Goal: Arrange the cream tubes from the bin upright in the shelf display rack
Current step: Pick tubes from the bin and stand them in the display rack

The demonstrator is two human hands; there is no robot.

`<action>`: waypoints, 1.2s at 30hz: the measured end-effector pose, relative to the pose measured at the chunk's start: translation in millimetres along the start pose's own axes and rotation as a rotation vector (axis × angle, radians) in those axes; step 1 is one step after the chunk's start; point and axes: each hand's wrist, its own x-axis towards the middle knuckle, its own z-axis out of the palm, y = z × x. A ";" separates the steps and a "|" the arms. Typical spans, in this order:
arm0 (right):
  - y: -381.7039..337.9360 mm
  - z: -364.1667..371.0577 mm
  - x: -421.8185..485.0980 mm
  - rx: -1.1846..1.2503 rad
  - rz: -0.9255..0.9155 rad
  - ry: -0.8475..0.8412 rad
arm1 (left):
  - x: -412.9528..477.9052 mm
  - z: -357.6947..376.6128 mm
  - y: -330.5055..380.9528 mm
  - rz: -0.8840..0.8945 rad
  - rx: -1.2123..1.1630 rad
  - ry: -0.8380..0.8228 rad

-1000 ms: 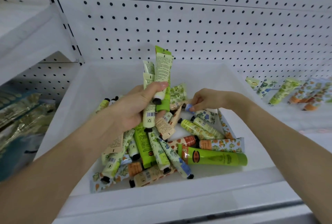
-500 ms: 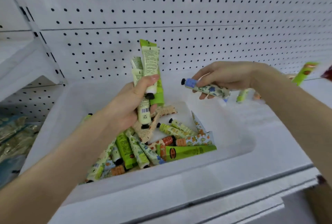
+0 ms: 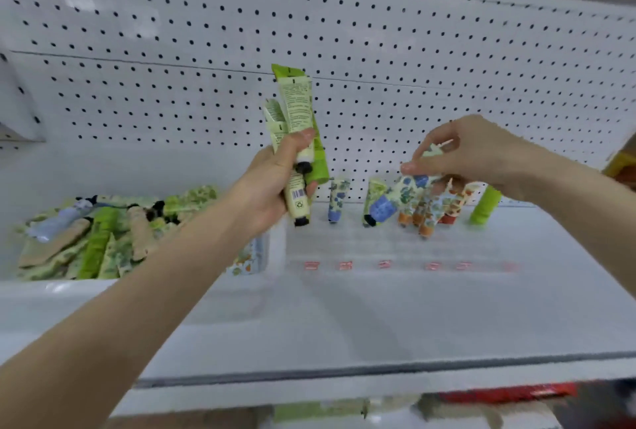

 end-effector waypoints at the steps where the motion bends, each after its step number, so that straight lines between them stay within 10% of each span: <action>1: 12.6 -5.4 -1.6 0.000 0.005 0.013 | -0.1 10.8 -5.3 0.004 0.005 0.023; 14: 42.7 -0.7 51.4 0.122 -0.085 -0.211 | 31.4 1.6 -2.4 0.035 0.130 0.051; 36: 58.1 53.5 130.7 -0.383 -0.196 0.112 | 67.0 -24.6 -23.2 0.034 0.059 0.098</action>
